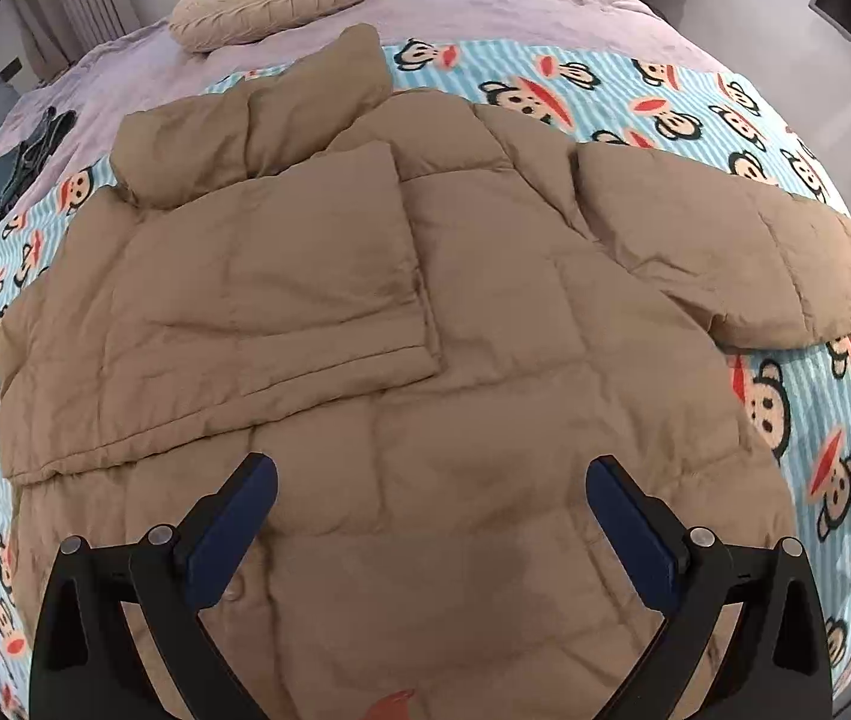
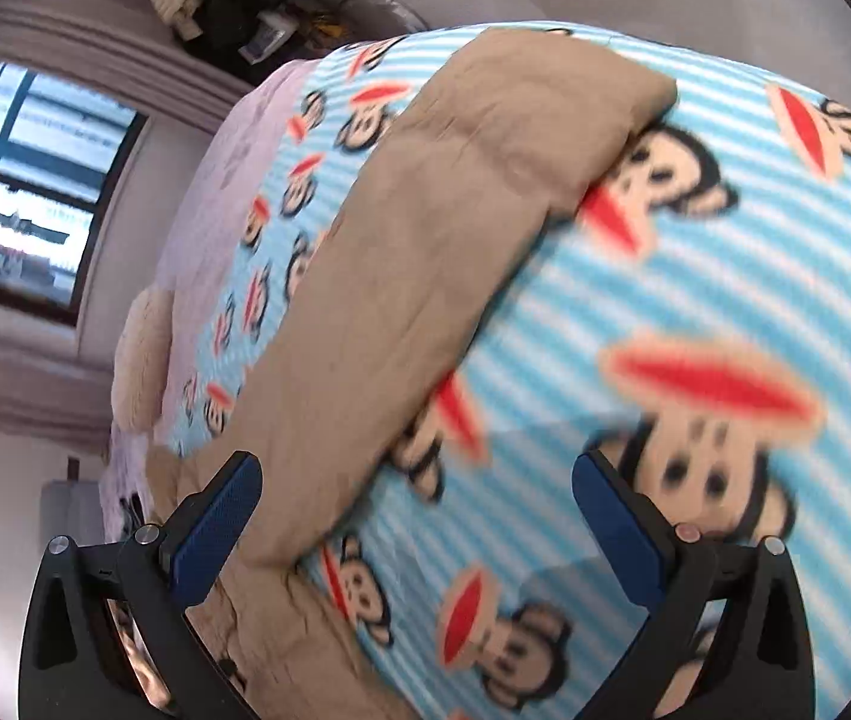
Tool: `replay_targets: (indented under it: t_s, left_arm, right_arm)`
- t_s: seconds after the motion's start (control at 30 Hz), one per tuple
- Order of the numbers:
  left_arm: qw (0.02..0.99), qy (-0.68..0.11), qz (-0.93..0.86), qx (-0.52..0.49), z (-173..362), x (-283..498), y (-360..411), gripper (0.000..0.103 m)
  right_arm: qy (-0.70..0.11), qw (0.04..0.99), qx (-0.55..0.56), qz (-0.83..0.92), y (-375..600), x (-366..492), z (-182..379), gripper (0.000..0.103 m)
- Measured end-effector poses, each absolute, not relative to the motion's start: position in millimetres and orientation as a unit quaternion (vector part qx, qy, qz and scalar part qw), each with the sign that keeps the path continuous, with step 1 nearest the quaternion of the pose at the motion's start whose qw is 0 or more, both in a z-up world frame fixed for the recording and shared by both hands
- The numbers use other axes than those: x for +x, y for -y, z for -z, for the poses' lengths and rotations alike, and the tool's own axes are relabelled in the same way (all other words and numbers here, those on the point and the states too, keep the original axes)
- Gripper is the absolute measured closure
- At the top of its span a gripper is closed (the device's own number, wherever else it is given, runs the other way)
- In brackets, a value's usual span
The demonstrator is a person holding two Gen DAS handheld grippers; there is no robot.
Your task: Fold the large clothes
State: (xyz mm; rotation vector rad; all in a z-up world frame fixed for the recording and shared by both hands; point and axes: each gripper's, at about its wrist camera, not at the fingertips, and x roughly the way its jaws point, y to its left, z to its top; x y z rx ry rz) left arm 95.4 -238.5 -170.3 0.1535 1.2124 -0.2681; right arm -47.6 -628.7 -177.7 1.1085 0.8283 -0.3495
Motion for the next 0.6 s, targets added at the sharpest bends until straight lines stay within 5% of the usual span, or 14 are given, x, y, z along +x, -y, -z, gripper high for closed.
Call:
replay_targets:
  t_s: [0.43,0.5,0.57,0.6]
  left_arm:
    - [0.805,-0.578,0.122,0.061,169.4,104.7,239.0,0.000]
    - [0.807,-0.576,0.117,0.064,168.3,107.2,236.5,0.000]
    - [0.808,-0.575,0.116,0.060,166.0,110.0,231.9,0.000]
    - [0.809,-0.575,0.113,0.056,164.7,111.9,228.2,0.000]
  right_arm:
    - [-0.261,0.698,0.654,0.132,712.9,-6.4,213.5,0.003]
    - [-0.249,0.669,0.689,0.127,715.6,-2.2,222.8,0.023]
    - [-0.252,0.629,0.726,0.116,714.9,5.9,238.5,0.062]
    - [-0.244,0.611,0.746,0.104,713.0,8.6,246.7,0.072]
